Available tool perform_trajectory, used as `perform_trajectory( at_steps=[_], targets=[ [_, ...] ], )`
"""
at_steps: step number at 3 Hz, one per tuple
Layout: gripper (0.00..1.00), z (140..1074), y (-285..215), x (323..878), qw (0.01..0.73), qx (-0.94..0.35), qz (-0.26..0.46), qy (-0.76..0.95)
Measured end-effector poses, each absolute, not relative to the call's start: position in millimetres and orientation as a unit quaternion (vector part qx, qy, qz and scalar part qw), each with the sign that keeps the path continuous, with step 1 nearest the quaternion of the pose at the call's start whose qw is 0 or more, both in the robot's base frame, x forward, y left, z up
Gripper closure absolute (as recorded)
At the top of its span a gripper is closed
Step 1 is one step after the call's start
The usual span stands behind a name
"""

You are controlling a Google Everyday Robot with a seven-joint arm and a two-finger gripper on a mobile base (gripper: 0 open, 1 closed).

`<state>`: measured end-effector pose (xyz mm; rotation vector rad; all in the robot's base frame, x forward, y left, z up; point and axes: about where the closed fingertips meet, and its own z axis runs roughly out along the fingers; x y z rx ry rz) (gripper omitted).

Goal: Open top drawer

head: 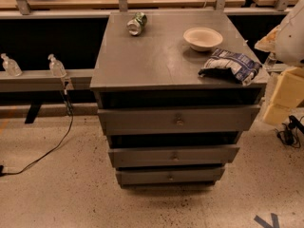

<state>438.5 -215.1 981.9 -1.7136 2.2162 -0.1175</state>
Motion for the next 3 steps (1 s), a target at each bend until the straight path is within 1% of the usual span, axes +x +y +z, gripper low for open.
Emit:
perform_trajectory(
  at_steps=[1, 2, 3],
  targets=[
    [0.0, 982, -215, 438, 0.168, -0.602, -0.041, 0.779],
    [0.0, 960, -202, 455, 0.218, -0.611, -0.026, 0.76],
    [0.0, 902, -179, 450, 0.265, -0.63, 0.036, 0.729]
  ],
)
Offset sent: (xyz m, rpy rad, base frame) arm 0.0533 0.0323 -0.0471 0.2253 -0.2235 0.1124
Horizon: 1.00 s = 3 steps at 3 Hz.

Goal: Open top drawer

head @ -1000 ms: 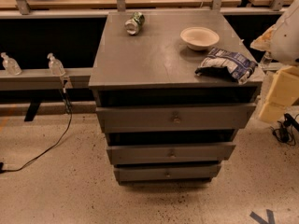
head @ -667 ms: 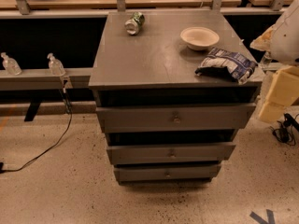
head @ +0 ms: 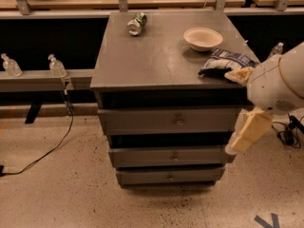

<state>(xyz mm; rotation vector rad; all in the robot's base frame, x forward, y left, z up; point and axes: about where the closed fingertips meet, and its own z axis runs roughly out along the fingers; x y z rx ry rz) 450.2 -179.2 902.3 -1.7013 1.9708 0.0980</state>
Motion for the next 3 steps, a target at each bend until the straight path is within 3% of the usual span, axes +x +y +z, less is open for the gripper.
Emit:
perform_trajectory(
  at_steps=[1, 2, 3],
  targets=[
    [0.0, 877, -142, 480, 0.362, -0.632, 0.085, 0.68],
    [0.0, 885, -131, 502, 0.409, -0.637, 0.067, 0.65],
    [0.0, 885, -133, 502, 0.408, -0.638, 0.064, 0.651]
  ],
)
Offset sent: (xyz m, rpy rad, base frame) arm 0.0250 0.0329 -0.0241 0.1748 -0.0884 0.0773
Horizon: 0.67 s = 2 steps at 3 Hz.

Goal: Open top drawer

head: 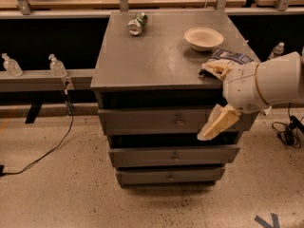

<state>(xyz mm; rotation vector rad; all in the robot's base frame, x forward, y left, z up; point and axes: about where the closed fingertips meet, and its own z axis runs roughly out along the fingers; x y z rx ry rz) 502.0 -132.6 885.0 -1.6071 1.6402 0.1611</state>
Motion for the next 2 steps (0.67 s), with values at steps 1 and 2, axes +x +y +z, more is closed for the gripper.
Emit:
perform_trajectory(
  at_steps=[1, 2],
  targets=[
    [0.0, 867, -117, 503, 0.416, -0.649, 0.077, 0.632],
    [0.0, 818, -97, 502, 0.441, -0.665, 0.084, 0.597]
  ],
)
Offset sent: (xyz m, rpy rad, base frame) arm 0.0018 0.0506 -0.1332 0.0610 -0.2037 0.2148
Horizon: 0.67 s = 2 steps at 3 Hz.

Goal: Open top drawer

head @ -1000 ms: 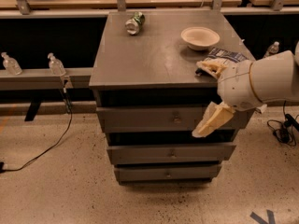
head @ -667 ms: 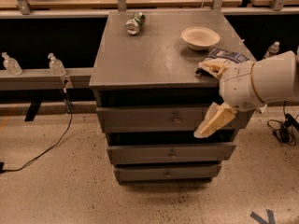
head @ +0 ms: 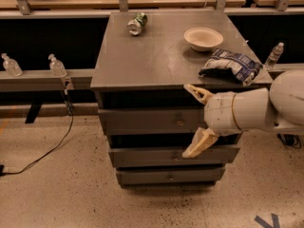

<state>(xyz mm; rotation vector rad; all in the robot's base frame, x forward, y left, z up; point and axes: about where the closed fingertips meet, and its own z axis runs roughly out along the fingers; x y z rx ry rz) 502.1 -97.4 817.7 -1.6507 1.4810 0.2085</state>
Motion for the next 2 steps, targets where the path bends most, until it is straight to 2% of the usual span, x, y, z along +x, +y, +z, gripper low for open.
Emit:
perform_trajectory(
  at_steps=[2],
  targets=[
    [0.0, 752, -102, 521, 0.46, -0.697, 0.022, 0.55]
  ],
)
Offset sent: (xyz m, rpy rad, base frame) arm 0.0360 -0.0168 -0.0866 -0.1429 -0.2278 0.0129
